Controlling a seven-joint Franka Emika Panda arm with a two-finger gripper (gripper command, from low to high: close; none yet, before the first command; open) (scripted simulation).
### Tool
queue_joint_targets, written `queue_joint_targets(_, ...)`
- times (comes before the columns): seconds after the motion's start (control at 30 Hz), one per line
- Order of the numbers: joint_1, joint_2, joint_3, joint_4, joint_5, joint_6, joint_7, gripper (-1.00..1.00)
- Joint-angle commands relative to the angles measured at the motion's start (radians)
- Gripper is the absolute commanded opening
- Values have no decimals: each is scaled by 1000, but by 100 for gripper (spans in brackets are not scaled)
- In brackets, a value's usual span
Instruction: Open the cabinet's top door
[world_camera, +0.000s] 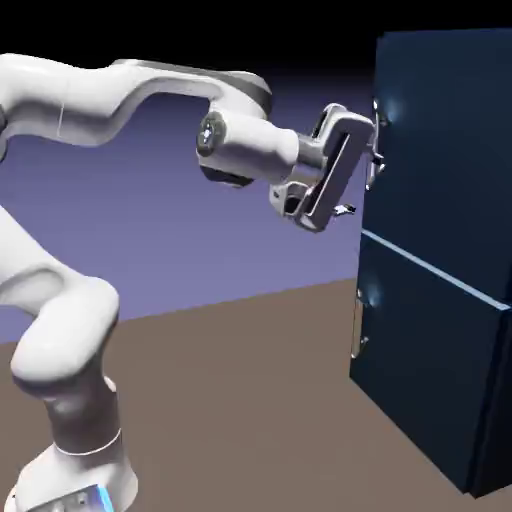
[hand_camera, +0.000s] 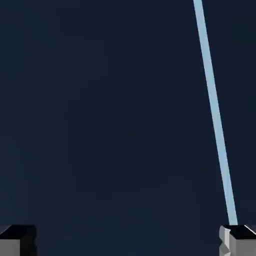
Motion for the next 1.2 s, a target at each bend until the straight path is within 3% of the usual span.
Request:
queue_joint_targets(0.0,-12,-2,12,9,44,-1,12,0)
queue_joint_targets(0.87,-320,-53,326,235,1168,-25,331,0)
queue_joint_targets(1.1,-505,56,473,371,1214,-42,275,0)
queue_joint_targets(1.13,-505,56,473,371,1214,-42,275,-100)
queue_joint_targets(1.17,-505,56,473,371,1214,-42,275,-100)
